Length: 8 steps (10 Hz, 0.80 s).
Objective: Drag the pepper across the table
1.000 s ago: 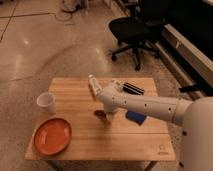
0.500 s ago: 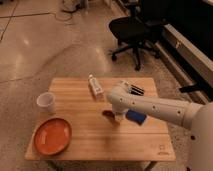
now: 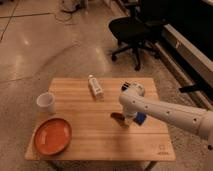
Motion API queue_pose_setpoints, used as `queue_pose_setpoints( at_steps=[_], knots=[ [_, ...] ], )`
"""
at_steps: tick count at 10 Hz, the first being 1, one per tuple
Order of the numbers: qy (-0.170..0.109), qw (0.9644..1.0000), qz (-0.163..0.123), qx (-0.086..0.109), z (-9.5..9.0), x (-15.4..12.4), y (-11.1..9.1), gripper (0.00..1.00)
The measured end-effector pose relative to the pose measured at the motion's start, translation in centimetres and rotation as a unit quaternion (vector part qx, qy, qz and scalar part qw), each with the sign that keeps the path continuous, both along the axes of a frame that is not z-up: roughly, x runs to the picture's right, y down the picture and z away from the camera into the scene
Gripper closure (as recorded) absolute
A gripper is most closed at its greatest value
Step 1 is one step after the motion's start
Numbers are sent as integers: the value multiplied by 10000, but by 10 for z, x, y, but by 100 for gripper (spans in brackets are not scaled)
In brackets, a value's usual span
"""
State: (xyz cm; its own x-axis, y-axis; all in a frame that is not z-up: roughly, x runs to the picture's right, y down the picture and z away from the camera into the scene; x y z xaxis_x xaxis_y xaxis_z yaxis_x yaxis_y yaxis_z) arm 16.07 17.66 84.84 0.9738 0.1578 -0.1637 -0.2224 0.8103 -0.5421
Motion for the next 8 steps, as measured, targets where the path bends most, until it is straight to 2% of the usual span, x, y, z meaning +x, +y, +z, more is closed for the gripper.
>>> queue_pose_setpoints(
  at_steps=[2,3,8],
  knots=[
    [-48,10000,-65,-19,-5,31,6,38],
    [-53,10000,-80,-26,-6,40,8,33],
    [-68,9999,-82,-28,-7,41,9,32]
  ],
)
